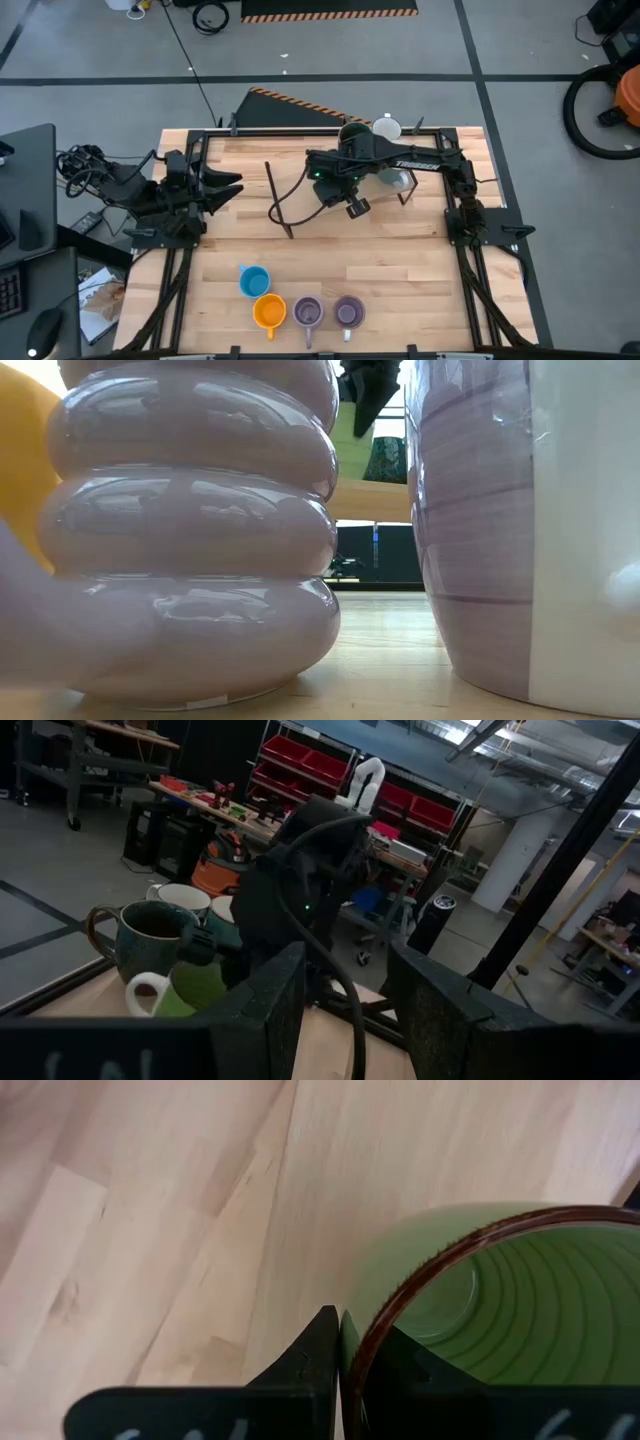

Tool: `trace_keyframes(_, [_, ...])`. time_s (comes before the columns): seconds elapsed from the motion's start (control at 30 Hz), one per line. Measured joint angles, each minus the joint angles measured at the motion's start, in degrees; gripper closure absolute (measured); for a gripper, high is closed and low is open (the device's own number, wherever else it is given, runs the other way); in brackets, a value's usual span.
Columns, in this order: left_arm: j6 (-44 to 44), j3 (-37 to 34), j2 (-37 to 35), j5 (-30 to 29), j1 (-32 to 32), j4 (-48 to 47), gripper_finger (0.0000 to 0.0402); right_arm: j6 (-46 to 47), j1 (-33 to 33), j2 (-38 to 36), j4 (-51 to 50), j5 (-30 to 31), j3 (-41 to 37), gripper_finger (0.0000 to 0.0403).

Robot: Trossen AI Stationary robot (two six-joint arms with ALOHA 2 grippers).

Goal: Place coffee mugs
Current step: Put the green mug on the shelf

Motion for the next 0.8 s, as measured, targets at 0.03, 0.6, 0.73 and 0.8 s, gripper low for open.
trace_keyframes(0.03, [0.0,0.0,0.2,-0.1,0.0,0.1,0.0251,-0.6,-0.1,0.2,0.1,0.0,0.0,0.0368])
trace_keyframes(0.6, [-1.5,0.0,1.4,-0.4,0.4,-2.9,0.0251,-1.0,-4.0,1.5,2.3,1.3,0.1,0.0315])
trace_keyframes(0.73, [-2.8,0.0,1.4,-0.4,0.4,-6.4,0.0251,1.3,-3.9,1.5,2.3,1.3,0.1,0.0286])
trace_keyframes(0.8, [-3.0,0.0,1.4,-0.5,0.4,-7.3,0.0251,2.4,-3.6,1.4,2.2,1.3,0.1,0.0273])
